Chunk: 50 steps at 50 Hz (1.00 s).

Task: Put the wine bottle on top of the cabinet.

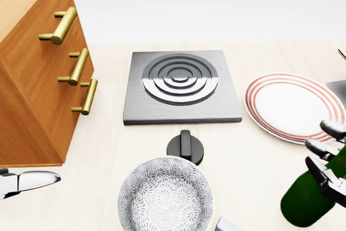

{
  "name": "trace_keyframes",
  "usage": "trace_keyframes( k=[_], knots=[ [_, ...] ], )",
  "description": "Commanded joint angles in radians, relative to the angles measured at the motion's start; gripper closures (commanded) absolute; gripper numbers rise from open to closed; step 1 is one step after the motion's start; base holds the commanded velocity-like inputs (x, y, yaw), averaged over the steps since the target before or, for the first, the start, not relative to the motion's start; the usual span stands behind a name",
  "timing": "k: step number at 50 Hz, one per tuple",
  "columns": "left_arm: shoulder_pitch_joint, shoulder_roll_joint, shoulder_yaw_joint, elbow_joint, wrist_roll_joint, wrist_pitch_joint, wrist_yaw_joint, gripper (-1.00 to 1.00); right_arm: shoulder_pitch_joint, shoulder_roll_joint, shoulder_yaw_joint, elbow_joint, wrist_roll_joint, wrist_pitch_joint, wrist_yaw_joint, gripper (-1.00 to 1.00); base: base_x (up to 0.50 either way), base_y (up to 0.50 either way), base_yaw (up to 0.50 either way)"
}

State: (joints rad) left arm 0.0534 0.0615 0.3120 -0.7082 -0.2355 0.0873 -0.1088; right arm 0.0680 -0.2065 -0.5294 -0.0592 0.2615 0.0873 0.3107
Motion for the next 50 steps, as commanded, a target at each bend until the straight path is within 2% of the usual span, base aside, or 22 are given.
trace_keyframes(
  k=[1, 16, 23, 26, 31, 34, 36, 38, 40, 43, 50],
  knots=[
    [0.0, 0.001, -0.003, 0.014, 0.006, 0.0, 0.002, -1.0, 0.025, 0.018, 0.003, -0.04, 0.017, 0.0, 0.005, 1.0, 0.0, 0.0, 0.0],
    [0.016, -0.007, 0.0, -0.007, 0.001, 0.0, -0.006, -1.0, 0.122, 0.133, -0.001, -0.378, -0.023, 0.0, 0.033, 1.0, 0.0, 0.0, 0.0],
    [0.018, -0.009, 0.0, 0.0, 0.0, 0.0, -0.01, -1.0, 0.128, 0.153, -0.002, -0.628, -0.046, 0.0, 0.054, 1.0, 0.0, 0.0, 0.0],
    [0.014, -0.007, 0.001, -0.004, -0.002, 0.0, -0.009, -1.0, 0.092, 0.153, -0.031, -0.733, -0.023, 0.0, 0.05, 1.0, 0.0, 0.0, 0.0],
    [0.021, -0.009, 0.001, 0.008, 0.0, 0.0, -0.014, -1.0, 0.007, 0.107, -0.076, -0.942, 0.039, 0.0, 0.025, 1.0, 0.0, 0.0, 0.0],
    [0.021, -0.006, 0.011, 0.007, -0.006, 0.0, -0.015, -1.0, -0.042, 0.027, -0.08, -0.987, 0.125, 0.0, -0.057, 1.0, 0.0, 0.0, 0.0],
    [0.02, -0.005, 0.016, -0.002, -0.011, 0.0, -0.014, -1.0, -0.072, -0.067, -0.082, -0.988, 0.264, 0.0, -0.18, 1.0, 0.0, 0.0, 0.0],
    [0.018, -0.004, 0.019, -0.006, -0.014, 0.0, -0.014, -1.0, -0.091, -0.125, -0.101, -0.988, 0.449, 0.0, -0.294, 1.0, 0.0, 0.0, 0.0],
    [0.018, -0.004, 0.019, -0.009, -0.015, 0.0, -0.014, -1.0, -0.123, -0.18, -0.119, -0.988, 0.571, 0.0, -0.404, 1.0, 0.0, 0.0, 0.0],
    [0.019, -0.003, 0.024, -0.011, -0.018, 0.0, -0.017, -1.0, -0.153, -0.223, -0.137, -0.988, 0.672, 0.0, -0.489, 1.0, 0.0, 0.0, 0.0],
    [0.024, -0.004, 0.033, -0.013, -0.025, 0.0, -0.021, -1.0, -0.237, -0.259, -0.111, -0.981, 0.749, 0.0, -0.586, 1.0, 0.0, 0.0, 0.0]
  ],
)
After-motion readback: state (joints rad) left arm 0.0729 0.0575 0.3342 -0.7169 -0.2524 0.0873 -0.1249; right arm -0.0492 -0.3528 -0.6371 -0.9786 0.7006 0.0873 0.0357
